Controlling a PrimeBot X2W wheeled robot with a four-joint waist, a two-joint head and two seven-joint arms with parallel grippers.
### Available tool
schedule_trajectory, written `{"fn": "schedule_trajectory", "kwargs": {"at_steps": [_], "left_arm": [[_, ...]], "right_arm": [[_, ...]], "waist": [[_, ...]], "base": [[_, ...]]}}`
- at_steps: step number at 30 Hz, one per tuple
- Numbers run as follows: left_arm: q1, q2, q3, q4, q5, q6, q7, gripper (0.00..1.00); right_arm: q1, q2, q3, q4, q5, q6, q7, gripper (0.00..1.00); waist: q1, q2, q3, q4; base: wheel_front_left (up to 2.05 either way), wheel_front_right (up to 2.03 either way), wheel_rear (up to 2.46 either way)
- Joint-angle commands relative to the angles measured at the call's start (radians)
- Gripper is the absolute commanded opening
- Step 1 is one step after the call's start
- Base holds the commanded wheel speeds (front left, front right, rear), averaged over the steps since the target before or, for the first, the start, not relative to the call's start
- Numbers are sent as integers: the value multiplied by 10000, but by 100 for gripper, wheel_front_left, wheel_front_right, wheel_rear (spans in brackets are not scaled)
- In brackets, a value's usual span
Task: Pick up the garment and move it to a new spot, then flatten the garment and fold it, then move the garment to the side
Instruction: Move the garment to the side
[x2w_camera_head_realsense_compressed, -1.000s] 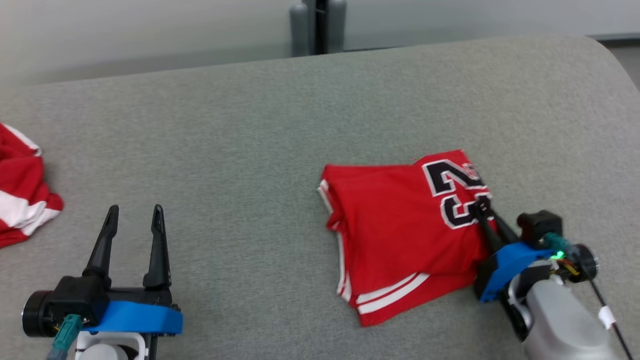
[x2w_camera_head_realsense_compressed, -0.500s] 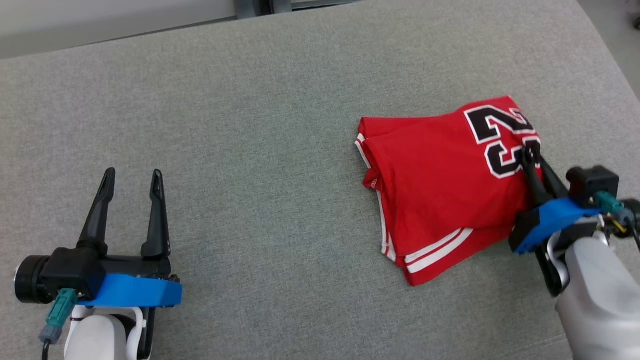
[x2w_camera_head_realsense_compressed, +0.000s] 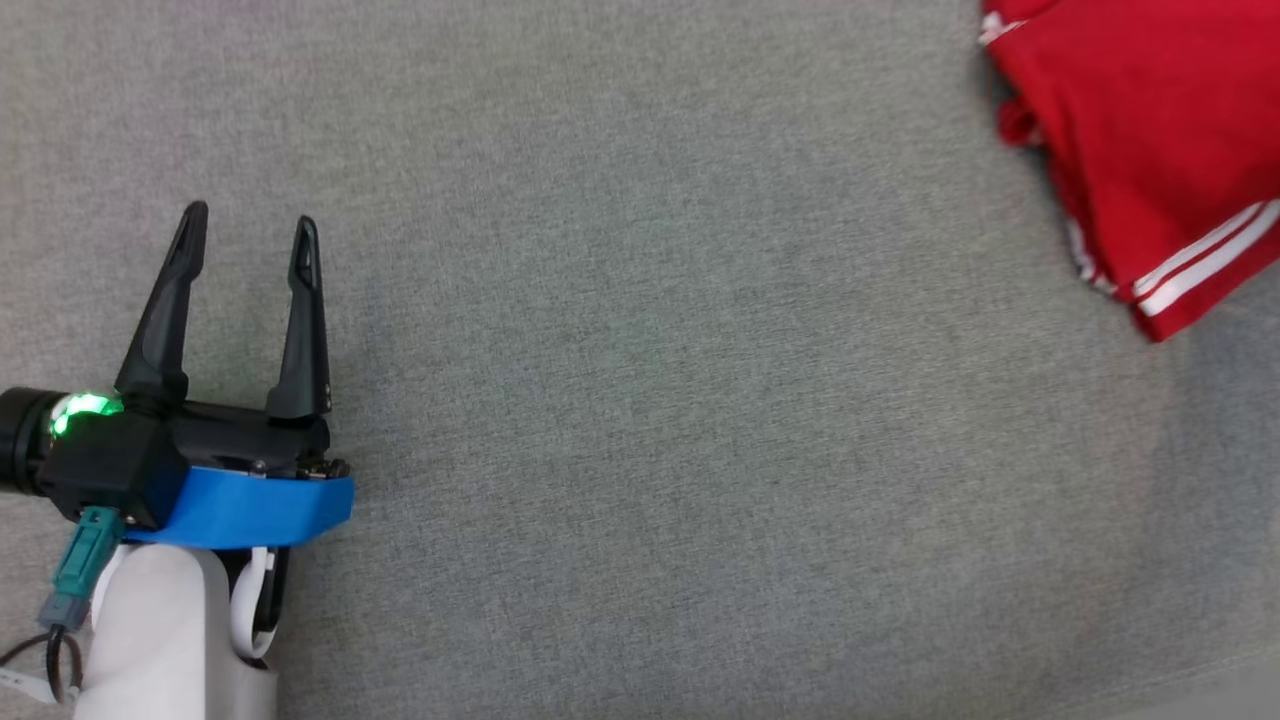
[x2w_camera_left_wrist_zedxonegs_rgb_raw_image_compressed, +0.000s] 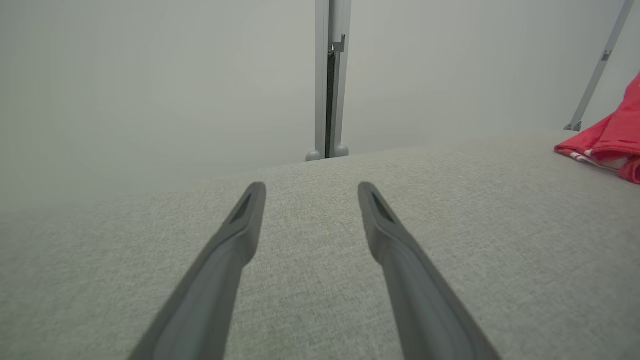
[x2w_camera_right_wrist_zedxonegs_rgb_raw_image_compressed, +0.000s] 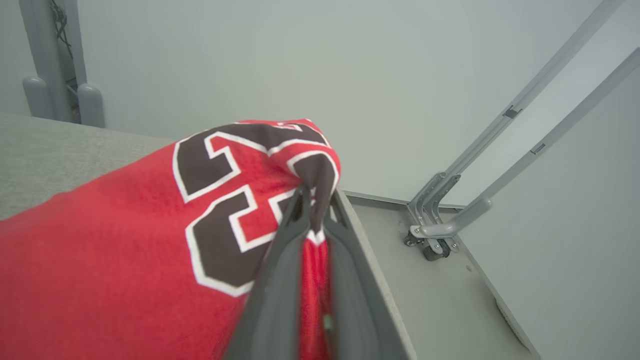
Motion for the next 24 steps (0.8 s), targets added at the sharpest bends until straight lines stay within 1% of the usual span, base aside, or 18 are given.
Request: {"fn": "schedule_trajectory", "kwargs": {"at_steps": [1,5,8,10,11,12,16,19,22,24], "left_arm": [[-199,92,-6,-102,46,-8,-45,100],[-417,159,-104,-278,58,-12,-45,100],[-505,206,-116,-392,19,-16,-44,100],[-533,234,-111,-441,18,-18,-41,100],[-535,251,-105,-458,24,-19,-38,100],[-531,278,-96,-472,37,-19,-38,100],[-520,302,-91,-446,66,-13,-36,100],[-531,281,-111,-390,62,19,-36,100],[-421,246,-80,-306,2,36,-38,100],[-284,200,-55,-226,-63,53,-39,100]], "right_arm": [[-251,-252,-192,17,48,-18,99,0],[-466,-917,-843,122,64,-18,261,0],[-552,-1176,-1350,223,95,-18,327,0],[-584,-1228,-1592,247,40,-18,288,0],[-585,-1204,-1658,247,10,-18,253,16],[-587,-1150,-1724,241,-26,-18,200,100],[-564,-950,-1884,279,-227,-18,120,100],[-560,-816,-2172,172,-620,-18,-138,100],[-498,-426,-2352,-38,-957,-18,-343,100],[-403,-142,-2297,-238,-1163,-17,-480,100]], "waist": [[-2,-1,366,108],[-2,-1,754,199],[-2,-1,944,218],[-2,-1,1013,211],[-2,-1,1036,202],[-2,-1,1060,189],[-2,-1,1062,156],[-2,-1,934,159],[-2,-1,636,165],[-2,-1,355,209]], "base": [[0,0,0],[0,0,0],[0,0,0],[0,0,0],[0,0,0],[0,0,0],[0,0,0],[0,0,0],[0,0,0],[0,0,0]]}}
